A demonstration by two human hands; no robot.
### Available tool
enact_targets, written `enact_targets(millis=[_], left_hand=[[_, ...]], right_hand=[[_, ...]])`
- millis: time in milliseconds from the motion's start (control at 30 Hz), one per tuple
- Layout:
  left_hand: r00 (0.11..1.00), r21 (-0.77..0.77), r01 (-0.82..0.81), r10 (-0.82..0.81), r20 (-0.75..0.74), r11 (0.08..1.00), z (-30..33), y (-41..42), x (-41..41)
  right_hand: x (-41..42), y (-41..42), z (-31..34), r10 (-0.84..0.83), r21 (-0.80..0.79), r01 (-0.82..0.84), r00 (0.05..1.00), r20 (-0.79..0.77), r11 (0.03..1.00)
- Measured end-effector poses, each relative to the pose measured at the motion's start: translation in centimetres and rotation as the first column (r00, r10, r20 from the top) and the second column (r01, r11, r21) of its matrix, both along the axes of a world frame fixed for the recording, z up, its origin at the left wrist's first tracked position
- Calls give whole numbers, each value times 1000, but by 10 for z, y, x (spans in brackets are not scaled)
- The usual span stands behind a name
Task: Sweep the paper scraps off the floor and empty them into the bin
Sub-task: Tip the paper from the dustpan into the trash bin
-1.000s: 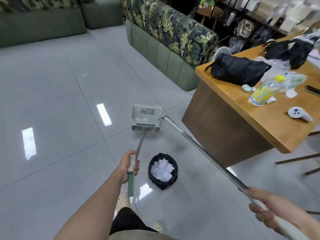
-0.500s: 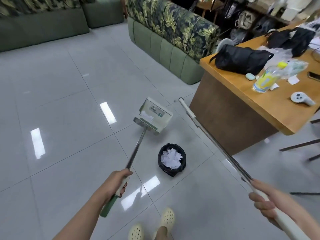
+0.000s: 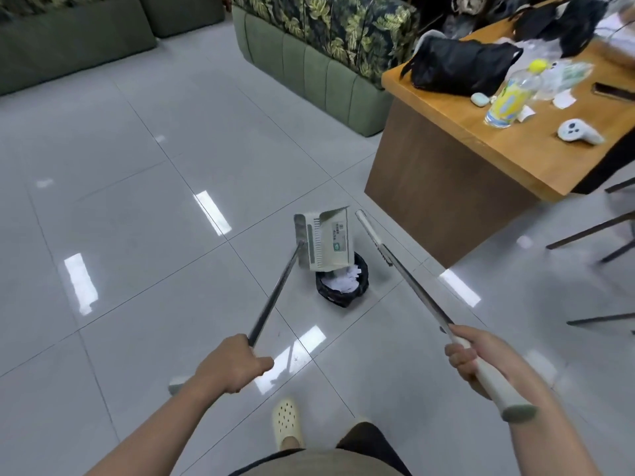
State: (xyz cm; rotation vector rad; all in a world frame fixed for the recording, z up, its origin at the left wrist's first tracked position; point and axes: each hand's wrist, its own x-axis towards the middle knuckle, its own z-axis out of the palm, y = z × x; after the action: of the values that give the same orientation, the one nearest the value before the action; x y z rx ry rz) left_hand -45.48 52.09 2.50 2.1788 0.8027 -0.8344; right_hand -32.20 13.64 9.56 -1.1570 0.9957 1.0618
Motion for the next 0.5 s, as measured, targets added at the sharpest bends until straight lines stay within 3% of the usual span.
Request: enact_targets(millis=[67,167,333,500], left_hand=[[980,247,198,-198,-25,948,1,-15,-7],[931,446,346,-361,-56,826,3,-43,-14],[843,657,469,-522,-132,591,6,-95,-27],[802,767,495,-555,-221,409,7,-127,-48]], right_hand=[[-9,-11,-12,-72,42,71,997,17,997],[-20,-32,-30,-170,126,167,985,8,978],[-33,-76,-46,-296,282,284,955,-3,916],[-45,-109,-47,-233,273,218,972,24,937]])
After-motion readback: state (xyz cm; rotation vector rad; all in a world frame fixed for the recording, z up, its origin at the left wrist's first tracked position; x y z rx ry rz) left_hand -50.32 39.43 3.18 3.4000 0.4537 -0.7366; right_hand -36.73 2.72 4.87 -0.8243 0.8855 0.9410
